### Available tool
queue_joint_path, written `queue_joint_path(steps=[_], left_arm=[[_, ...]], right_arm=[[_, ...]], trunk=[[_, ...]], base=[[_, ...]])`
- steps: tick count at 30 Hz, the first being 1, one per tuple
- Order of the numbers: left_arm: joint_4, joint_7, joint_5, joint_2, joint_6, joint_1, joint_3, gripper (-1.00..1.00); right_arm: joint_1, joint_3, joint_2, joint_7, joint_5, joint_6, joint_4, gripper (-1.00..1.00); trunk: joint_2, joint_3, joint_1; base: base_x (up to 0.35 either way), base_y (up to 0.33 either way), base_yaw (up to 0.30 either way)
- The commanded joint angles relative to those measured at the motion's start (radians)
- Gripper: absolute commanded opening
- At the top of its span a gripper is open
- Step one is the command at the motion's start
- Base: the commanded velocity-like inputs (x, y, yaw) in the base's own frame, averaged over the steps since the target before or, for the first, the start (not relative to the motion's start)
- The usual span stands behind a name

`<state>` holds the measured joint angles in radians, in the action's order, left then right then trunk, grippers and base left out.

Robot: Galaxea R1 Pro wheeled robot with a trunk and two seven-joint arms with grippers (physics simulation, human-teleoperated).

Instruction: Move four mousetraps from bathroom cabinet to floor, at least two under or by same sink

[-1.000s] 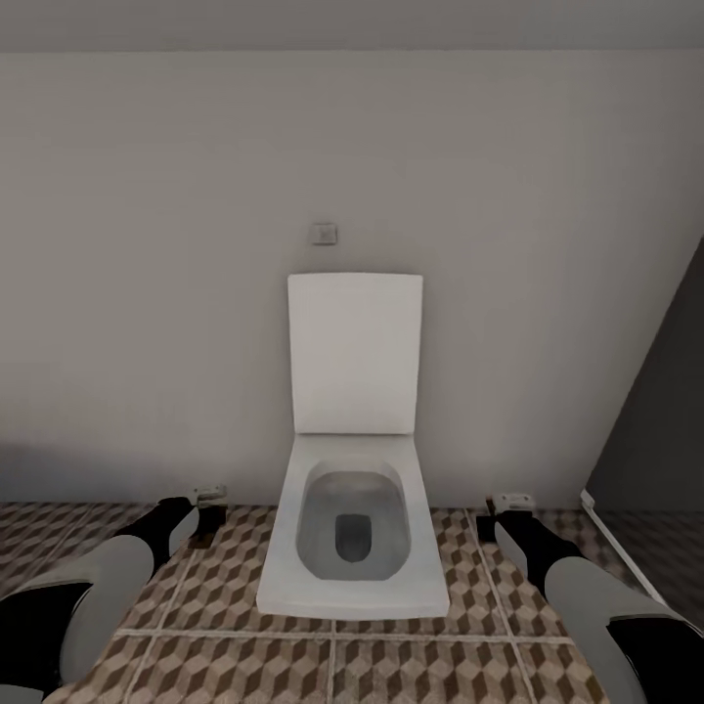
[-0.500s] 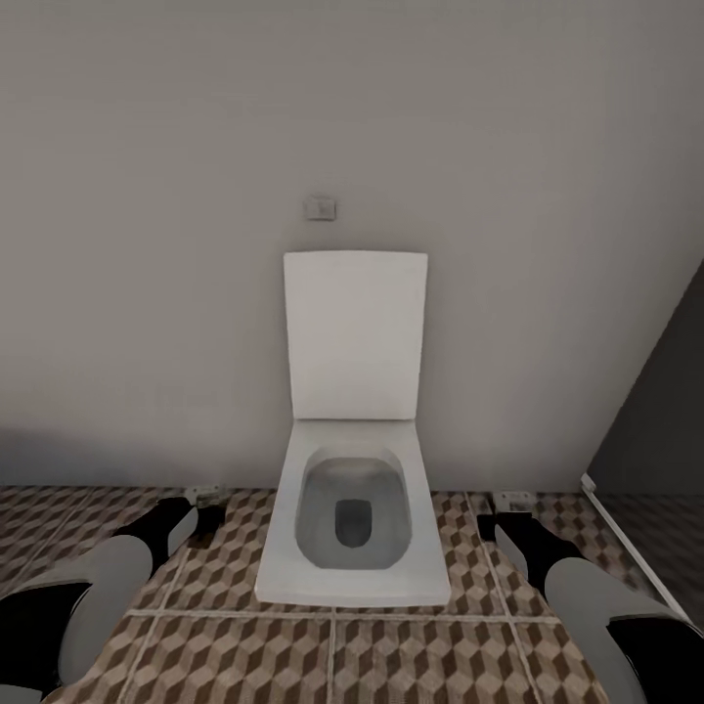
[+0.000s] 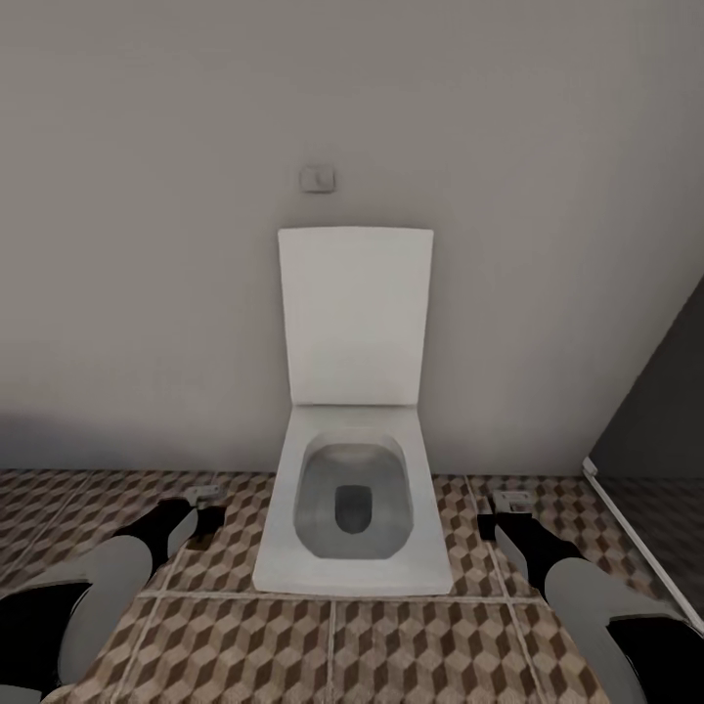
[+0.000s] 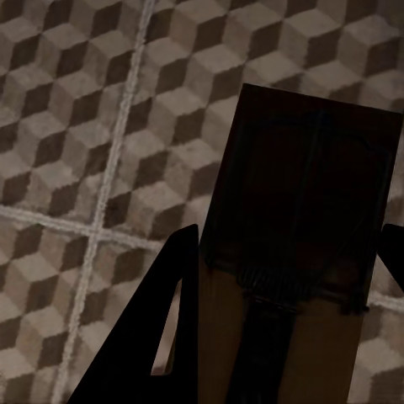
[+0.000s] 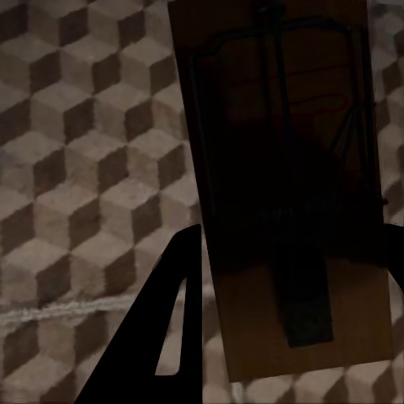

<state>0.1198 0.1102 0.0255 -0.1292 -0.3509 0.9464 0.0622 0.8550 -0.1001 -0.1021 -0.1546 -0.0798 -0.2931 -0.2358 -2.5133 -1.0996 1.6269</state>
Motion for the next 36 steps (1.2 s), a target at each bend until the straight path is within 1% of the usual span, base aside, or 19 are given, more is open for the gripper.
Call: queue_joint_path(steps=[1,13,16,18,21,24,27,31,34,36], left_arm=[[0.001,0.003,0.002,0.0,-0.005,0.0,0.006,-1.0],[-0.001,0.007,0.002,-0.003,-0.001,0.0,0.004,-1.0],[-0.002,0.008,0.002,-0.003,0.017,0.0,0.004,-1.0],[-0.005,0.009,0.002,-0.003,0.052,0.0,0.004,-1.0],[-0.007,0.009,0.002,-0.003,0.078,0.0,0.004,-1.0],[-0.004,0.01,0.003,-0.002,0.089,0.0,0.005,-1.0],[0.002,0.012,0.004,-0.001,0.096,0.0,0.005,-1.0],[0.005,0.015,0.005,-0.001,0.14,0.0,0.005,-1.0],[-0.003,0.017,0.007,-0.002,0.211,0.0,0.005,-1.0],[-0.007,0.018,0.007,-0.002,0.246,0.0,0.005,-1.0]], right_arm=[[0.0,-0.009,-0.001,-0.005,-0.009,-0.006,-0.002,-1.0],[0.0,-0.008,-0.001,-0.005,-0.009,-0.005,-0.002,-1.0],[0.001,-0.007,-0.001,-0.005,-0.009,-0.004,-0.002,-1.0],[0.001,-0.007,-0.001,-0.005,-0.009,-0.003,-0.002,-1.0],[0.0,-0.008,-0.001,-0.005,-0.009,0.002,-0.001,-1.0],[0.001,-0.007,-0.001,-0.005,-0.009,0.017,0.009,-1.0],[0.001,-0.007,-0.001,-0.005,-0.009,0.043,0.022,-1.0],[0.001,-0.007,-0.001,-0.004,-0.011,0.099,0.032,-1.0],[0.001,-0.007,-0.002,-0.004,-0.011,0.168,0.059,-1.0],[0.001,-0.007,-0.002,-0.004,-0.01,0.212,0.081,-1.0]], trunk=[[-0.001,-0.005,0.0],[-0.003,-0.051,0.006],[-0.004,-0.063,0.007],[-0.005,-0.071,0.008],[-0.005,-0.082,0.009],[-0.006,-0.094,0.01],[-0.007,-0.105,0.012],[-0.008,-0.121,0.014],[-0.008,-0.132,0.015],[-0.009,-0.14,0.016]], base=[[0.0,0.0,0.0],[0.0,0.0,0.0],[0.0,0.0,0.0],[0.0,0.0,0.0],[0.0,0.0,0.0],[0.0,0.0,0.0],[0.0,0.0,0.0],[0.0,0.0,0.0],[0.0,0.0,0.0],[0.0,0.0,0.0]])
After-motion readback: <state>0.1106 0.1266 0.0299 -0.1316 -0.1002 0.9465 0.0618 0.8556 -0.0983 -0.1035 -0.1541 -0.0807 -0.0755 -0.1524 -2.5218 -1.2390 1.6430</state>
